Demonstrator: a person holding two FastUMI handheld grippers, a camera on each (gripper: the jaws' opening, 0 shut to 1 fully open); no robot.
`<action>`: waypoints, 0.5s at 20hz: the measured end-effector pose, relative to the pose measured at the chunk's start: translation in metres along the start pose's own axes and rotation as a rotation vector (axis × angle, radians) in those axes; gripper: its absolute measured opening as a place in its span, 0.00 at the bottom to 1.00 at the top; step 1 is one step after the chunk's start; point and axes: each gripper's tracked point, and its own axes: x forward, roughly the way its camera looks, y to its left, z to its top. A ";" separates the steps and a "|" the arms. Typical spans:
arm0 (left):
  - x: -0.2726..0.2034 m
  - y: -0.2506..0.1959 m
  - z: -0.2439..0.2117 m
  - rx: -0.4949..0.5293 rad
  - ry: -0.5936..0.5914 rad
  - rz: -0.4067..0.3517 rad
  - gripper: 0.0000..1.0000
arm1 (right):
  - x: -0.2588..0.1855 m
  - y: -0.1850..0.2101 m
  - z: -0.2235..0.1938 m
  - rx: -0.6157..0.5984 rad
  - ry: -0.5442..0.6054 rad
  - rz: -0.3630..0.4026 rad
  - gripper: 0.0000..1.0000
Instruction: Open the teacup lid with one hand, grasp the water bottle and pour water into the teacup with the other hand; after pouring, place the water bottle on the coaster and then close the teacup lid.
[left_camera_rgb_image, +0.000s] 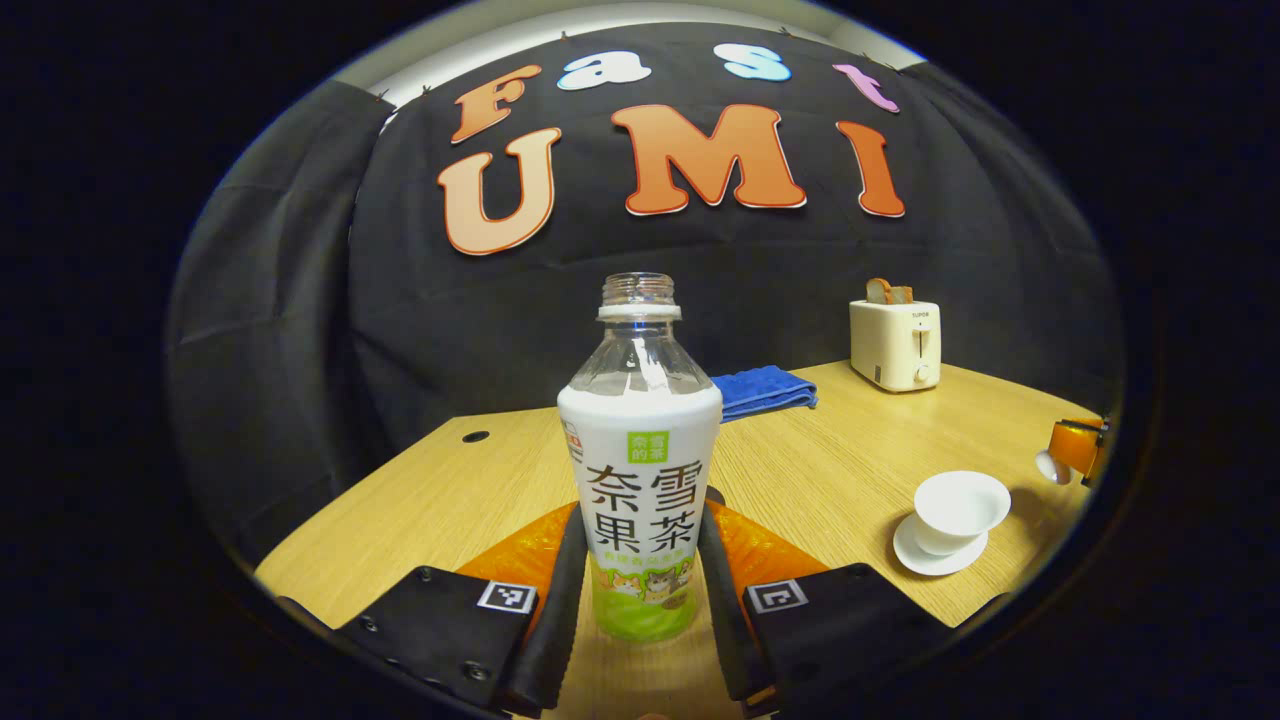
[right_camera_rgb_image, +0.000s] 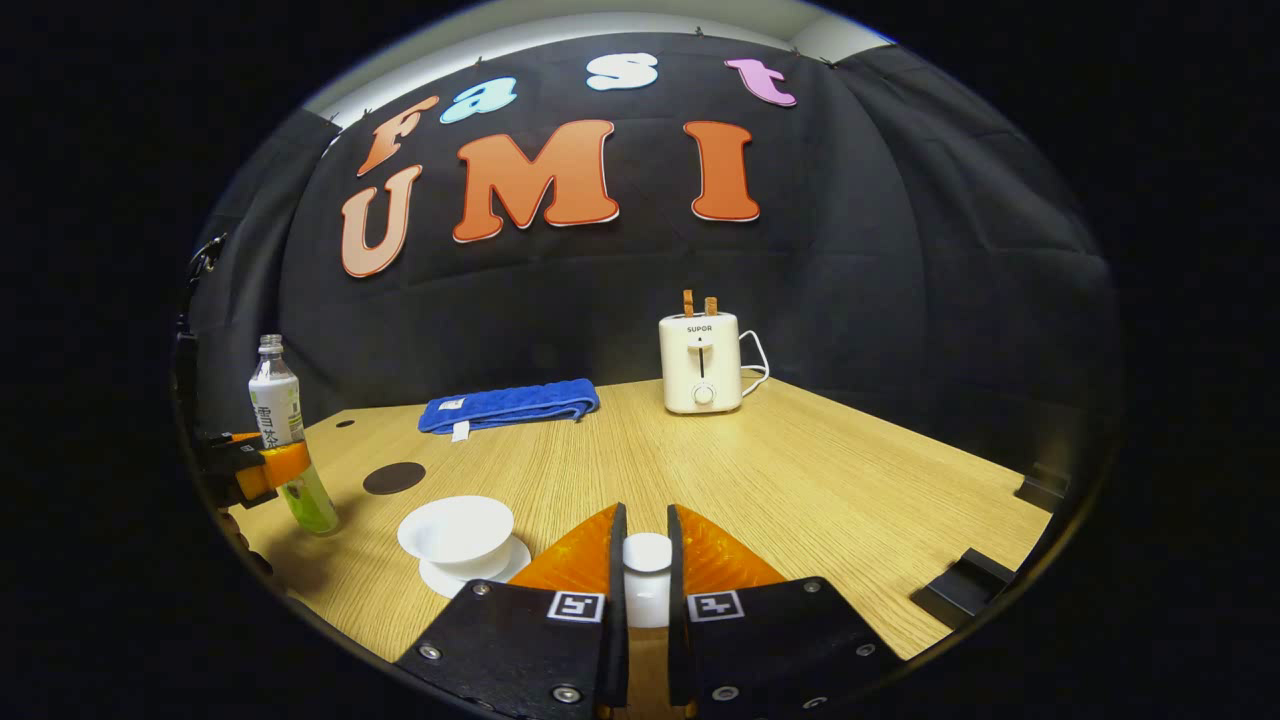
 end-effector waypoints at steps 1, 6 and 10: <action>-0.003 -0.002 0.006 0.025 -0.008 -0.013 0.61 | 0.000 -0.001 0.000 0.006 0.002 -0.002 0.16; -0.011 -0.026 0.023 0.245 -0.039 -0.080 0.60 | -0.004 -0.006 0.000 0.027 0.002 -0.009 0.16; -0.009 -0.043 0.027 0.411 -0.039 -0.114 0.60 | -0.007 -0.010 0.001 0.038 -0.002 -0.010 0.16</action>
